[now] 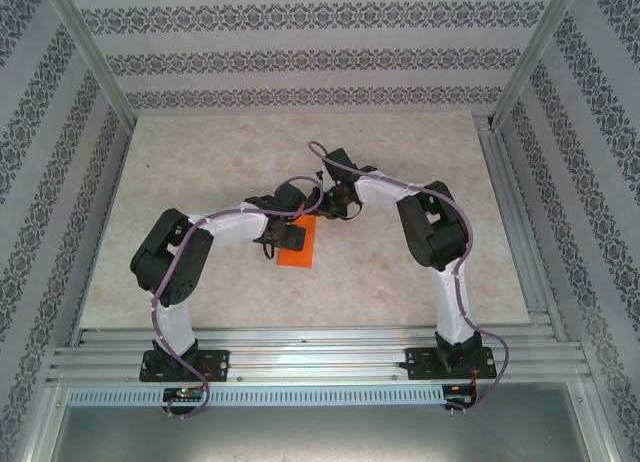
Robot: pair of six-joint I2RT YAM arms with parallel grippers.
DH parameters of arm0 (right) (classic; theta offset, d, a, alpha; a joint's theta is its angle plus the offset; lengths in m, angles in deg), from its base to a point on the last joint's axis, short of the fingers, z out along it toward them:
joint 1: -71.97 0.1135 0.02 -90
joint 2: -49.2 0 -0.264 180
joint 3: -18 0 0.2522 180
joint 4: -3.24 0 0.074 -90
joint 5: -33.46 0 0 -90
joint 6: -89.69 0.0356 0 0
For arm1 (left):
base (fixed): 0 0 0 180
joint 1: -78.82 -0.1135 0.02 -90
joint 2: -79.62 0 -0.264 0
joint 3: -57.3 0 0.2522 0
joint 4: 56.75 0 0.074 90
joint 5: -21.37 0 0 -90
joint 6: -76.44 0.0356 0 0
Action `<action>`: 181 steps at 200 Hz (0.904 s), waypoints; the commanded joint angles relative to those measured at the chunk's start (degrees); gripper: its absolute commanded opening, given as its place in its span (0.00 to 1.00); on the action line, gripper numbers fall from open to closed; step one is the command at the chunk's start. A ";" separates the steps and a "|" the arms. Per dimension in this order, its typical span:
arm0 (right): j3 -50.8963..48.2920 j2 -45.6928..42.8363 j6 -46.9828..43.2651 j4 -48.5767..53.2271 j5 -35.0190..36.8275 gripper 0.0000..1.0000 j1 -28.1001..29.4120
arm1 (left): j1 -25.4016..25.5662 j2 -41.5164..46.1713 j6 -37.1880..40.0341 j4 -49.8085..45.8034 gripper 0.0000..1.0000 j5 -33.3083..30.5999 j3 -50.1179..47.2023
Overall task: Fold a paper plane with a square sheet of paper (fold left side to right side)
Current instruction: First fold in half a square sheet of paper at the center of the table.
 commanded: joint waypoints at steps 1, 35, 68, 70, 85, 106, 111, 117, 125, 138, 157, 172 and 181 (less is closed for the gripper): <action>-1.29 -4.05 -1.56 0.90 3.01 0.29 -2.12 | -0.01 -5.00 -0.05 -4.61 0.79 -3.17 -3.30; -4.05 -6.43 -1.42 -0.20 3.64 0.32 -2.56 | -0.04 -5.18 -0.10 -4.57 0.79 -3.06 -3.26; -7.74 -8.08 1.22 -4.60 -0.38 0.18 -1.58 | 0.03 -5.18 -0.01 -4.66 0.79 -2.99 -3.18; -7.93 -8.13 1.45 -4.90 -0.55 0.18 -1.46 | -0.05 -5.18 -0.01 -4.66 0.79 -2.99 -3.17; -9.21 -8.18 2.82 -6.70 -2.02 0.13 -0.23 | -0.02 -5.13 -0.08 -4.64 0.79 -2.94 -3.04; -10.37 -7.76 4.84 -9.13 -3.59 0.10 1.40 | 0.00 -5.18 0.03 -4.74 0.79 -2.88 -2.94; -10.40 -7.68 5.02 -9.32 -3.56 0.10 1.76 | -0.04 -5.10 0.07 -4.83 0.79 -2.90 -2.91; -10.44 -7.53 5.19 -9.30 -3.44 0.10 2.11 | 0.00 -5.06 0.00 -4.83 0.79 -2.91 -3.03; -10.40 -7.25 5.39 -9.44 -3.37 0.10 2.42 | -0.03 -5.06 -0.01 -4.82 0.79 -2.90 -2.96; -10.31 -6.63 5.84 -9.57 -3.59 0.09 2.78 | -0.02 -5.06 0.01 -4.67 0.78 -2.80 -2.99; -10.40 -5.86 6.10 -9.18 -3.16 0.09 3.06 | 0.04 -5.07 0.06 -4.52 0.78 -2.52 -3.00; -10.16 -5.19 5.69 -7.78 -2.37 0.08 3.15 | 0.09 -4.93 -0.03 -4.33 0.78 -2.08 -3.05; -10.18 -4.74 5.41 -7.04 -1.84 0.08 3.11 | 0.07 -4.85 -0.01 -4.24 0.78 -1.94 -3.12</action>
